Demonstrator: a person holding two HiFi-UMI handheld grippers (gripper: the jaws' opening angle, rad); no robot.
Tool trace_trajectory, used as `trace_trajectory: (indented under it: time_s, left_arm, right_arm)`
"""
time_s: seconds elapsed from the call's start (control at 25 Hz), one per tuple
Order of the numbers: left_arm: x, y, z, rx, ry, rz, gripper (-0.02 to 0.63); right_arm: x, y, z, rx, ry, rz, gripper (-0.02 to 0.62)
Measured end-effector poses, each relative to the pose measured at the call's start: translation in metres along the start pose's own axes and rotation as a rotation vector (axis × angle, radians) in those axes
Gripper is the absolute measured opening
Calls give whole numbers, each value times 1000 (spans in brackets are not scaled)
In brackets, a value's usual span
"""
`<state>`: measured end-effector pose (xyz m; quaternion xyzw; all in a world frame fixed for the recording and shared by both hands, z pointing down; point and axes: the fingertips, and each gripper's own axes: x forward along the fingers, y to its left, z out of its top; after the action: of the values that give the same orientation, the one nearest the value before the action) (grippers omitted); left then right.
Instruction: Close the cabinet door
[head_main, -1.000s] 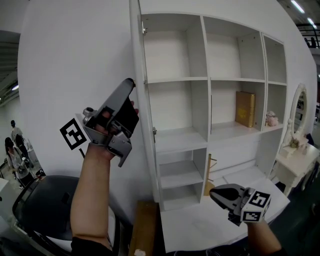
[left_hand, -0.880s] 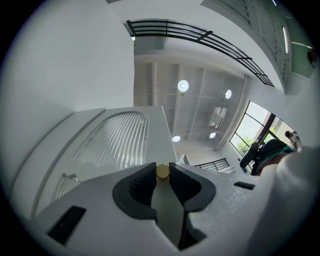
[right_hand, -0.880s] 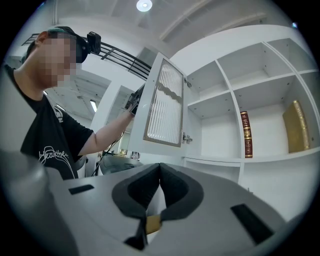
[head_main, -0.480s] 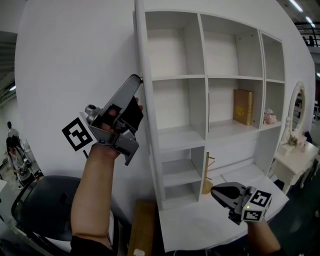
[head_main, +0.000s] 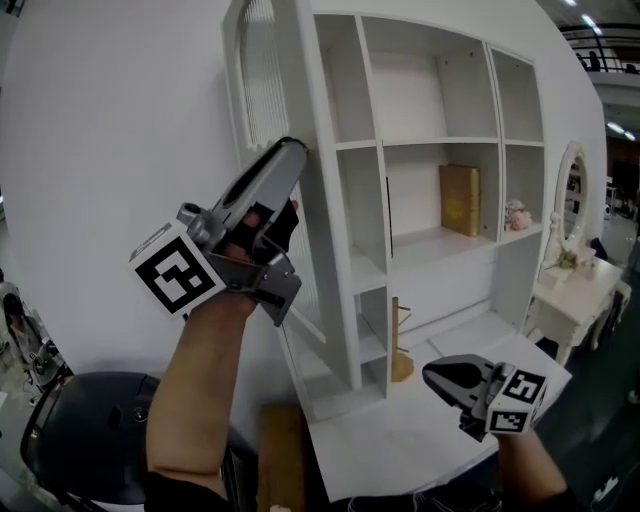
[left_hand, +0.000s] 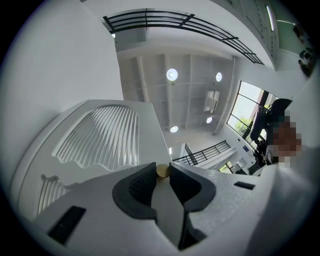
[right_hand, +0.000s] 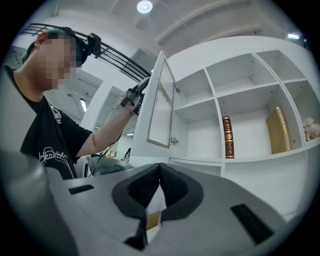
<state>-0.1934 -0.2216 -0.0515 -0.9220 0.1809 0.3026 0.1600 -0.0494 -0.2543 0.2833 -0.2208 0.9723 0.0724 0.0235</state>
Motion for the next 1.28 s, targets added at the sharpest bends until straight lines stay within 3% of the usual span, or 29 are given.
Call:
trace_trajectory:
  time_s: [0.12, 0.2, 0.44, 0.72, 1.04, 1.28]
  left_arm:
    - [8, 0, -5, 59, 33, 25, 86]
    - [29, 8, -27, 94, 53, 38, 86]
    - [68, 26, -66, 131, 74, 84, 86]
    - [95, 46, -95, 236, 110, 135, 86]
    - [120, 77, -123, 342, 160, 213, 87]
    - [133, 96, -139, 424, 188, 275, 89]
  right_arm:
    - [0, 2, 3, 18, -13, -18, 5]
    - [-8, -19, 1, 15, -15, -45, 5]
    - [-23, -47, -9, 48, -31, -114, 5]
    - [-27, -69, -19, 81, -37, -142, 5]
    - [-27, -119, -26, 114, -53, -112, 5]
    - [-18, -150, -24, 148, -79, -41, 5]
